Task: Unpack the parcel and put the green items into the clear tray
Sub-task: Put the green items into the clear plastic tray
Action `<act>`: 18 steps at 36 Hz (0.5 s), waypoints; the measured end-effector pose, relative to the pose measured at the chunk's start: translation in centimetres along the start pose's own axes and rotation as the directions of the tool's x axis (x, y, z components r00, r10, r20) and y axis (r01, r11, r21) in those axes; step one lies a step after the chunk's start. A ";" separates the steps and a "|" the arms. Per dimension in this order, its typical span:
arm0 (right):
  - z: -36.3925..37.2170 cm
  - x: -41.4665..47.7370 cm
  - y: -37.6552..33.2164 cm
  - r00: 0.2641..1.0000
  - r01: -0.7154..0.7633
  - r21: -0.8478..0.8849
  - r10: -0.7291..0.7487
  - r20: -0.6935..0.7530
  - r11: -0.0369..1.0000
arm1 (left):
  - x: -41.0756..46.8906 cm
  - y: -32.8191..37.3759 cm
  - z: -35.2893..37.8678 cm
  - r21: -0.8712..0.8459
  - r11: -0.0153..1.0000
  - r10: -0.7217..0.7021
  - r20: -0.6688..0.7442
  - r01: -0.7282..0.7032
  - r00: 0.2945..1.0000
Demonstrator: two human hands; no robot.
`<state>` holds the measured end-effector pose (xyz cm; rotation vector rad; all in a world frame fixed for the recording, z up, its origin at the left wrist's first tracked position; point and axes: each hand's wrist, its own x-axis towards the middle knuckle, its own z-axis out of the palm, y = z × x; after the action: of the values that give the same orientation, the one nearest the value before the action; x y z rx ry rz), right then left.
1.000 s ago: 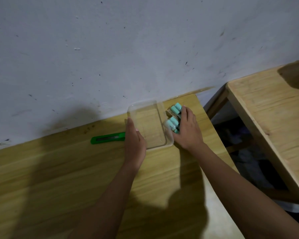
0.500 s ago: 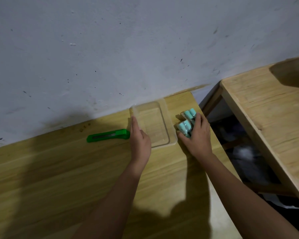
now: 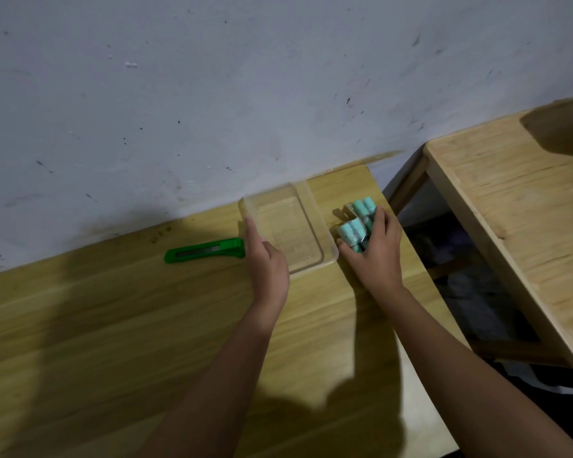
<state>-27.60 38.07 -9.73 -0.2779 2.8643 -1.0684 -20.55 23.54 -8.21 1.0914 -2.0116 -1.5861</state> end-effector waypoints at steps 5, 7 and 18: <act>-0.4 0.1 -0.2 1.000 -0.030 0.049 0.030 0.002 0.998 | -0.1 -0.1 0.0 -0.011 1.000 -0.005 -0.009 0.005 1.000; -0.6 0.1 -0.2 0.999 -0.037 0.068 0.038 -0.004 0.997 | -0.2 0.0 0.0 -0.022 1.000 -0.011 -0.004 0.011 1.000; -2.5 1.1 -3.7 0.996 0.086 0.139 -0.083 -0.027 0.987 | -0.2 0.6 0.5 -0.062 0.997 -0.053 -0.067 0.049 0.996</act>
<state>-28.44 36.73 -5.48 -0.3832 2.8009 -1.2878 -20.94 24.07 -7.75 1.1665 -1.8939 -1.6008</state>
